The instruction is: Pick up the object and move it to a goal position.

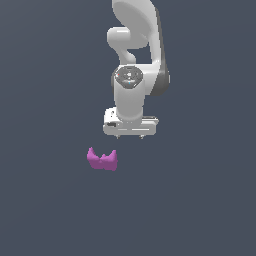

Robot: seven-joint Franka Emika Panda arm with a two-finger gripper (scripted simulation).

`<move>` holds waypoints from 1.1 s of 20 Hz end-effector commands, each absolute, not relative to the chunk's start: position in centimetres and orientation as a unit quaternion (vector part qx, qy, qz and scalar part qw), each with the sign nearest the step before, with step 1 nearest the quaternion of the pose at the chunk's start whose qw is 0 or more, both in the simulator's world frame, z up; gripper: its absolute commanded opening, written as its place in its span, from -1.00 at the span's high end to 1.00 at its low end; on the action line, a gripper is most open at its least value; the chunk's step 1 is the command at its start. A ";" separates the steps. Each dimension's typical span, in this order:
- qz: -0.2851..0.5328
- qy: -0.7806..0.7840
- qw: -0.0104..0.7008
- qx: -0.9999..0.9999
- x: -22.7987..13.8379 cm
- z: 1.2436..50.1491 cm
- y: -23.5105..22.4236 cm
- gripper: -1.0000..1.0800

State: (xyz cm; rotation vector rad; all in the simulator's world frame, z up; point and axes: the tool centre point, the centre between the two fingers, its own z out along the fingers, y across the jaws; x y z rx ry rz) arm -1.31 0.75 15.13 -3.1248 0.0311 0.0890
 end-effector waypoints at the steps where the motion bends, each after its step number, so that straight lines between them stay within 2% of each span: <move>1: 0.028 0.010 0.008 -1.000 -1.3 15.1 0.7 -0.92; 10: 0.028 -0.016 0.008 -0.999 -1.5 16.7 3.4 -0.92; 22: 0.027 -0.042 0.008 -0.999 -1.2 16.5 2.8 -0.92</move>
